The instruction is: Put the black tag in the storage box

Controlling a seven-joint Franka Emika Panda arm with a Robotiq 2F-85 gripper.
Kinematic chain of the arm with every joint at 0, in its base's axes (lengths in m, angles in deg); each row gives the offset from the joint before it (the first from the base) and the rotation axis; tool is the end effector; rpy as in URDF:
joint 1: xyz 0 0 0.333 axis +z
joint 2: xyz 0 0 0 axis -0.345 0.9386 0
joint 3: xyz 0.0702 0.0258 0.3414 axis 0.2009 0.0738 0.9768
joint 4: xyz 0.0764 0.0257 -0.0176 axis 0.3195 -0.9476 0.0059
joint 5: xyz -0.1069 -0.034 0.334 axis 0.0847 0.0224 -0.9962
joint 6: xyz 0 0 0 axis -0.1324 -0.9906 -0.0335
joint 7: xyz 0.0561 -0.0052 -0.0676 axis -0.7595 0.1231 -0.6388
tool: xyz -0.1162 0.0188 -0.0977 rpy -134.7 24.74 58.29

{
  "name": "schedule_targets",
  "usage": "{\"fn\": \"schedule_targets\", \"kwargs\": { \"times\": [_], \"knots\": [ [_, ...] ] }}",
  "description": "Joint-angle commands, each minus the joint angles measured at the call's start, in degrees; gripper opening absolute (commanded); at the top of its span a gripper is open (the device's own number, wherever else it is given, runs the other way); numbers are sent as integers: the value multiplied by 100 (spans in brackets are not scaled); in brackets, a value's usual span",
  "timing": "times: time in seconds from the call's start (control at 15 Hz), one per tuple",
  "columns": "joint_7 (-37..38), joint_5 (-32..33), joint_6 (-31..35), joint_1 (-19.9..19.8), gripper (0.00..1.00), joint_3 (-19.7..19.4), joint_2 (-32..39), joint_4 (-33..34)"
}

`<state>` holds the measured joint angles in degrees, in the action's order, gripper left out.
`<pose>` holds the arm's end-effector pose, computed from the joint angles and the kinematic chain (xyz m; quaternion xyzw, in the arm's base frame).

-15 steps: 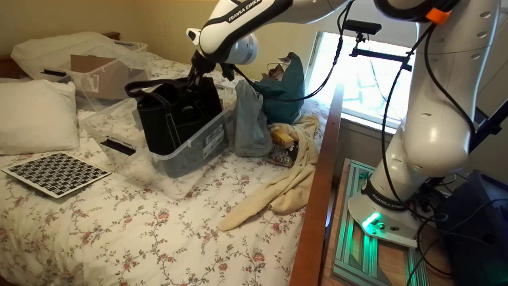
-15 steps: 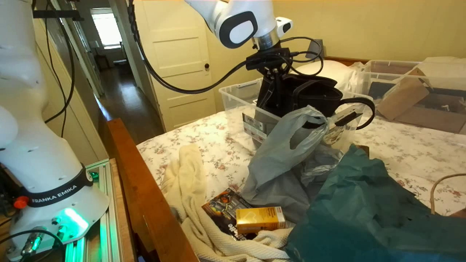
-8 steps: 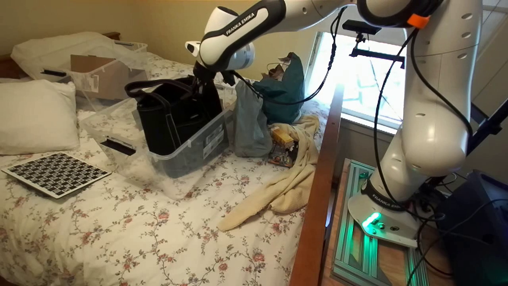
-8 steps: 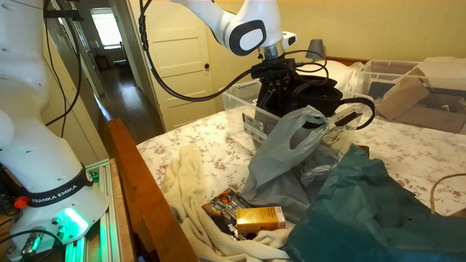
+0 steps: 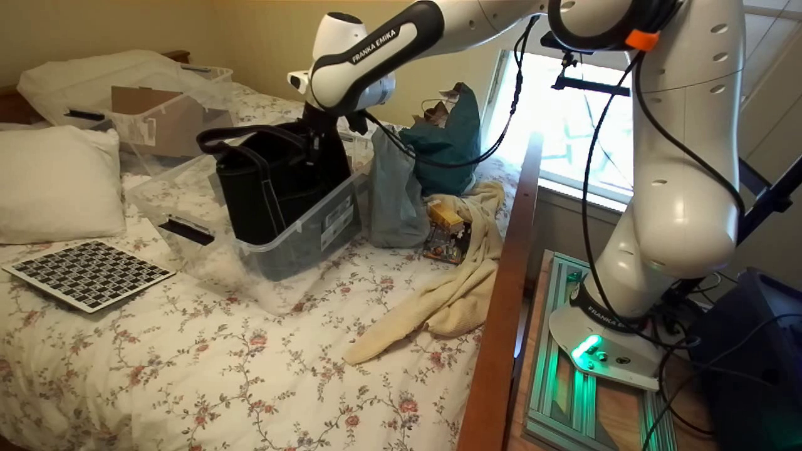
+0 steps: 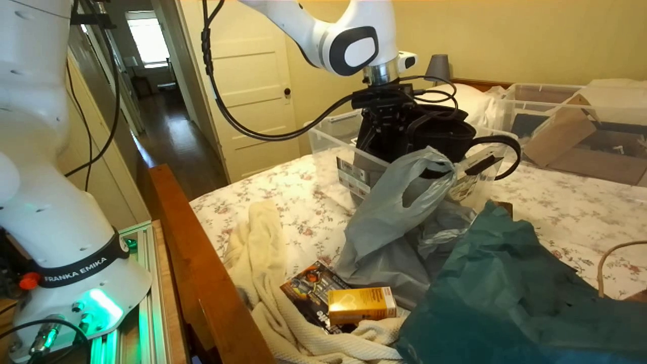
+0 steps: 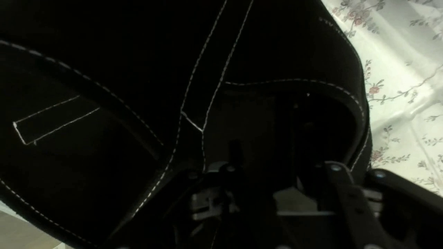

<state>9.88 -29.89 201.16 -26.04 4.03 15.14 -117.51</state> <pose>0.6870 -0.0438 0.3446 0.9322 0.3224 0.1600 0.0380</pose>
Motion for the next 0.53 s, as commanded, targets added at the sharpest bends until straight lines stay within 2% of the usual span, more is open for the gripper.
{"fn": "schedule_targets", "kwargs": {
  "times": [0.0,0.2,0.33,0.47],
  "knots": [
    [349,217,-183,-18,75,-2,81,299],
    [568,249,-161,-11,96,-39,35,340],
    [806,294,-190,21,100,-98,-18,337],
    [1214,433,-278,100,100,-208,-160,257]
  ]
}}
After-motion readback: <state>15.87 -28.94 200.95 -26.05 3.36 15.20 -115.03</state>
